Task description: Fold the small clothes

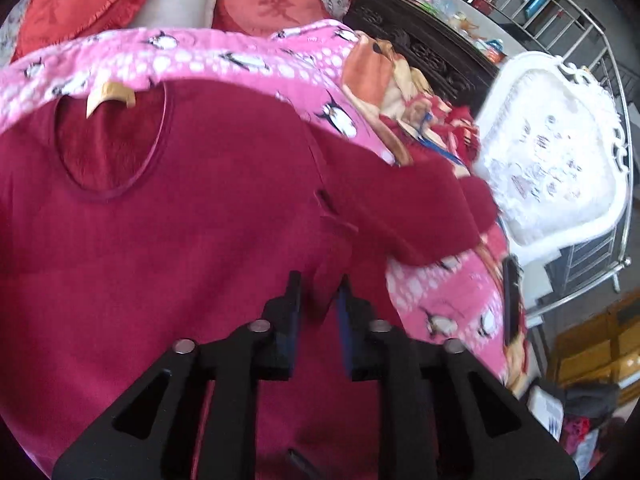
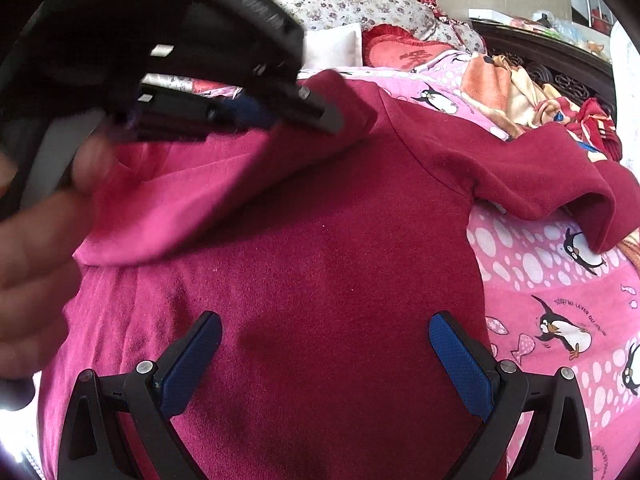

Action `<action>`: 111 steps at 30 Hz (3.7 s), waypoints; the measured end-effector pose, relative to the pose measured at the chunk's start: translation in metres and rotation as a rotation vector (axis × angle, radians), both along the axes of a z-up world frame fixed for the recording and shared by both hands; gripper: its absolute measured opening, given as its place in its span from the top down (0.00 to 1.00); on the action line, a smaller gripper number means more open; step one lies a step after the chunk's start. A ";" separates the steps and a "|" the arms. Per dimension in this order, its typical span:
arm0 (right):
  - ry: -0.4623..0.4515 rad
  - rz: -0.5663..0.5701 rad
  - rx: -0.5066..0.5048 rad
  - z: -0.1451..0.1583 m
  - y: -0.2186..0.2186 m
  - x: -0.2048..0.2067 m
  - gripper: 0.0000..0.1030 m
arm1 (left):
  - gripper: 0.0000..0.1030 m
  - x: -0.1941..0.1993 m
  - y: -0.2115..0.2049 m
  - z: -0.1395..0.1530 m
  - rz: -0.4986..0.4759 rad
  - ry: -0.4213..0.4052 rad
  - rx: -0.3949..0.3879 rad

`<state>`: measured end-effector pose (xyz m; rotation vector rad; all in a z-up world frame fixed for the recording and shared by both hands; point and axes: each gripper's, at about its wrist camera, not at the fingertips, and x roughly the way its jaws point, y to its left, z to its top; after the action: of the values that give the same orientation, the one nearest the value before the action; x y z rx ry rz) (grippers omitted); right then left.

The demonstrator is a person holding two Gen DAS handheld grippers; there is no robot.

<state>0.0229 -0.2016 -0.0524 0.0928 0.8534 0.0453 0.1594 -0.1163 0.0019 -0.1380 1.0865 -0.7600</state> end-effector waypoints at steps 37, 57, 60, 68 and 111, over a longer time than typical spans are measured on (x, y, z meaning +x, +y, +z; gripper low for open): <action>0.011 0.256 0.081 -0.003 -0.023 0.094 0.43 | 0.50 0.055 0.215 -0.052 0.635 -0.117 0.126; -0.169 -0.111 -0.016 0.072 -0.133 -0.013 0.22 | 0.22 -0.055 0.141 -0.068 0.445 -0.256 0.259; -0.202 -0.300 0.050 0.070 -0.214 -0.035 0.28 | 0.22 -0.056 0.139 -0.069 0.446 -0.258 0.266; -0.118 -0.423 0.059 0.060 -0.302 -0.008 0.42 | 0.22 -0.057 0.138 -0.070 0.452 -0.259 0.277; -0.052 0.425 0.477 0.068 0.123 0.166 0.94 | 0.21 -0.058 0.164 -0.068 0.491 -0.207 0.104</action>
<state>0.1889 -0.0782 0.0161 0.3543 0.7848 0.6483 0.1017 0.0480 -0.0657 -0.2223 0.8445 -0.2682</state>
